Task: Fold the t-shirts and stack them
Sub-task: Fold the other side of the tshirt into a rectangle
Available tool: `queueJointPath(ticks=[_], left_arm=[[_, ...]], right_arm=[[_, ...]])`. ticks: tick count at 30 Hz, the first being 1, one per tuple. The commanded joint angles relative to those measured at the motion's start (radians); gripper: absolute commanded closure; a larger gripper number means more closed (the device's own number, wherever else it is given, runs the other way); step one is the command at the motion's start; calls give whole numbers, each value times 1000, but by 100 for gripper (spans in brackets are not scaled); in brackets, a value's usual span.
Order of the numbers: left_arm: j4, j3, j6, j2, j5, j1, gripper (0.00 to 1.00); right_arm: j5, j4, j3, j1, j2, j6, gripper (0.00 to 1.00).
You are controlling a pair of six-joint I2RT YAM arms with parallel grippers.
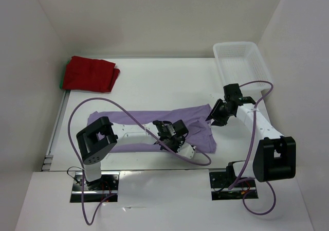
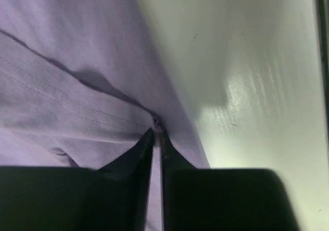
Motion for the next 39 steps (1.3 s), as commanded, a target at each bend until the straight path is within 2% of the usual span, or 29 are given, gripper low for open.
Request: queueJointPath(ticks=[1,6,7,13,18,22,26,34,39], left_arm=[[14,-5,-18,11,-14,-1,89],[14,-5,-38,2,-23,-1,91],[14,-5,-48,-7,-34,-1,94],[14,16,-127,-40,-47,22,100],[23,25,-214,-50,-21,77,100],[33,25,-291,-69,50,149,100],[33,35,-311,-60,102,201,100],[33,53,-329,-50,121,211,98],[42,103,-348,-32,111,264,98]], right_arm=[[-6,27,-4,-6,-26,-12,57],[-6,17,-4,-6,-26,-12,57],[-6,7,-4,-6,-35,-12,57],[26,-46,25,45,-69,-12,57],[51,-72,25,123,-14,11,71],[39,-29,16,133,28,11,71],[39,-4,42,133,71,11,63],[14,54,50,200,146,21,57],[5,77,40,237,183,31,51]])
